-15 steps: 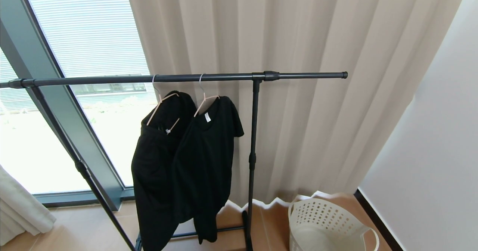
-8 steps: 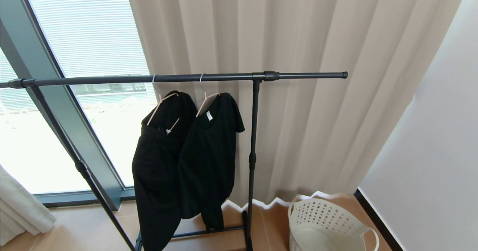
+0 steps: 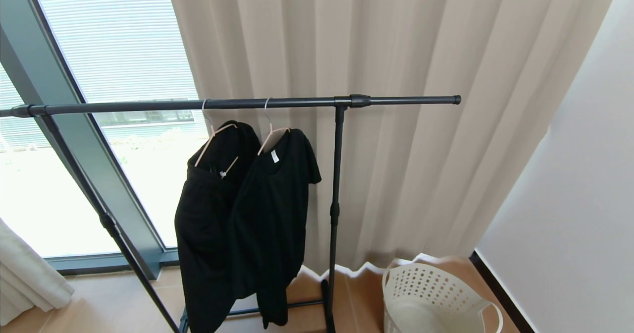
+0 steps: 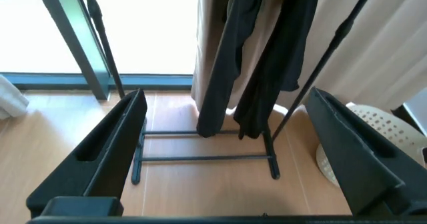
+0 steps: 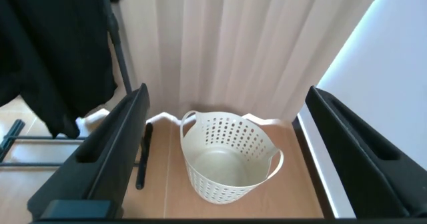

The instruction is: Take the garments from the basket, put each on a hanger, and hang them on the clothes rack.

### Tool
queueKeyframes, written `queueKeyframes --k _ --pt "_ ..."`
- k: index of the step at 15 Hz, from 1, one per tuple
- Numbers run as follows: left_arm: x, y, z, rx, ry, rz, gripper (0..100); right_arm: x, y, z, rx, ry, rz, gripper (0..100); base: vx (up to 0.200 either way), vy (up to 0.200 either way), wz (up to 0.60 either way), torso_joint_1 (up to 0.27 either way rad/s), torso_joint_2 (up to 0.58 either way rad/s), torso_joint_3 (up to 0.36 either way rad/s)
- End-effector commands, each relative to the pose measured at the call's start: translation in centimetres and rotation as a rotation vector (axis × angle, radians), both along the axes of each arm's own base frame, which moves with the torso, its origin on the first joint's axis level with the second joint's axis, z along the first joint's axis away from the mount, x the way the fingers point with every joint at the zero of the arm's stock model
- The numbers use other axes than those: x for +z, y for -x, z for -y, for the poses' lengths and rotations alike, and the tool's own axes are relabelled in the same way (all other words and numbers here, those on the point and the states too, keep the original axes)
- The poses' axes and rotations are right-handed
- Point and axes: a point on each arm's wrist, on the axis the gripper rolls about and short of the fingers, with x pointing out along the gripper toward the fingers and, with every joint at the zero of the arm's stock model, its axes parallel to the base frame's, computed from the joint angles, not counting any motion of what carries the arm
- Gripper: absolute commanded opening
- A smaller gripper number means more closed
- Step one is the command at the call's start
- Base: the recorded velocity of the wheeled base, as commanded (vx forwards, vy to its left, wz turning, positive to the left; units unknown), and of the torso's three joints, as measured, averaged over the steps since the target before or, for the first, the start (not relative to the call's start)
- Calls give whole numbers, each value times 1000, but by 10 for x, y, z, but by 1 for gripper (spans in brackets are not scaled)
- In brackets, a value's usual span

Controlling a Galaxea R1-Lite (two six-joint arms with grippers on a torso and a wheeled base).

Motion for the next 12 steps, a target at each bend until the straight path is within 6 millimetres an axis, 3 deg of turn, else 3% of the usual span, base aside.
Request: queueKeyframes --k 1,4,7,12 --pt "-2 6 0 -1 0 76 100 -1 5 -1 -40 0 67 100 0 0 0 0 0 0" --pt "-2 7 3 -125 21 103 100 -2 7 -1 -28 -4 99 100 0 0 0 0 0 0" --pt "-2 7 3 -130 28 105 100 -1 8 -3 79 -14 102 100 0 0 0 0 0 0" --pt "-2 7 3 -88 111 106 100 -2 8 -3 75 -16 109 100 0 0 0 0 0 0"
